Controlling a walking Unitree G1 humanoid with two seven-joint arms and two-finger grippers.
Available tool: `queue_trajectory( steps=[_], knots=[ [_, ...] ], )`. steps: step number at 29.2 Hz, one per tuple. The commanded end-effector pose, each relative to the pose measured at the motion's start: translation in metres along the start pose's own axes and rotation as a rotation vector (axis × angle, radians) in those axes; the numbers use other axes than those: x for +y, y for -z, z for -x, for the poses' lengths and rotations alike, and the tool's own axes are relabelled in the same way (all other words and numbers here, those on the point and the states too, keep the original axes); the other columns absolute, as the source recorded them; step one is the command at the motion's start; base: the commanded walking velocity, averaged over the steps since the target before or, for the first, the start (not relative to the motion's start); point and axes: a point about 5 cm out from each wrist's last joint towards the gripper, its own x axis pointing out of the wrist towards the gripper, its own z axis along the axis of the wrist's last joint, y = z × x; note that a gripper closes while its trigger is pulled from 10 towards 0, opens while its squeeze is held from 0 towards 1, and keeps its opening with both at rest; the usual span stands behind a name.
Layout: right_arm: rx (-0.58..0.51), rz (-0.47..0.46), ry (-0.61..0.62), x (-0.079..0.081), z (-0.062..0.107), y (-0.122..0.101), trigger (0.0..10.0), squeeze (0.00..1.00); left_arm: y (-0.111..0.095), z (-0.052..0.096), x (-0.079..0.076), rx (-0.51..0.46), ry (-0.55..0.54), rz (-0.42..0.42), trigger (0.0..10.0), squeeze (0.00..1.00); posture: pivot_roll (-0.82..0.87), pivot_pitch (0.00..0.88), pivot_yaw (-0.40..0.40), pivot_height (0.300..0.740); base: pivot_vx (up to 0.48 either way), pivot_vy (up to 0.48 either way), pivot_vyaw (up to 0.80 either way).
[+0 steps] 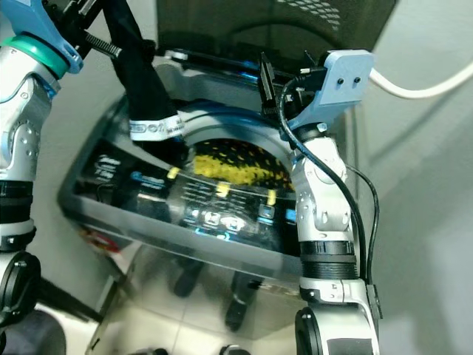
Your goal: Clothes washing
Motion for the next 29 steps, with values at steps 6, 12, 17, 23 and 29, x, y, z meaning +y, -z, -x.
queue_trajectory(
  steps=[6,12,17,23,29],
  knots=[
    [-0.009,0.006,0.006,-0.002,-0.001,-0.003,10.0,0.0,0.015,-0.006,-0.013,0.032,0.23,-0.095,10.0,0.0,0.0,0.04,0.017,0.74,0.0,0.0,0.0],
    [-0.045,0.042,0.006,-0.002,0.0,-0.01,10.0,0.0,0.008,-0.016,-0.039,-0.058,0.453,-0.019,10.0,0.0,0.0,0.041,0.014,0.74,0.0,0.0,0.0],
    [-0.187,0.095,0.033,-0.004,-0.009,-0.043,10.0,0.0,0.038,-0.027,-0.061,0.17,0.512,0.173,10.0,0.0,-0.01,0.044,0.025,0.74,0.0,0.0,0.0],
    [-0.125,0.209,-0.089,-0.012,-0.008,-0.045,10.0,0.0,0.072,-0.004,-0.047,0.413,0.566,0.316,10.0,0.0,-0.01,0.052,0.025,0.74,0.0,0.0,0.0],
    [-0.038,0.196,-0.199,-0.012,0.0,-0.032,10.0,0.0,0.08,0.011,-0.038,0.443,0.629,0.288,10.0,0.0,0.0,0.064,0.026,0.74,0.0,0.0,0.0]
  ],
)
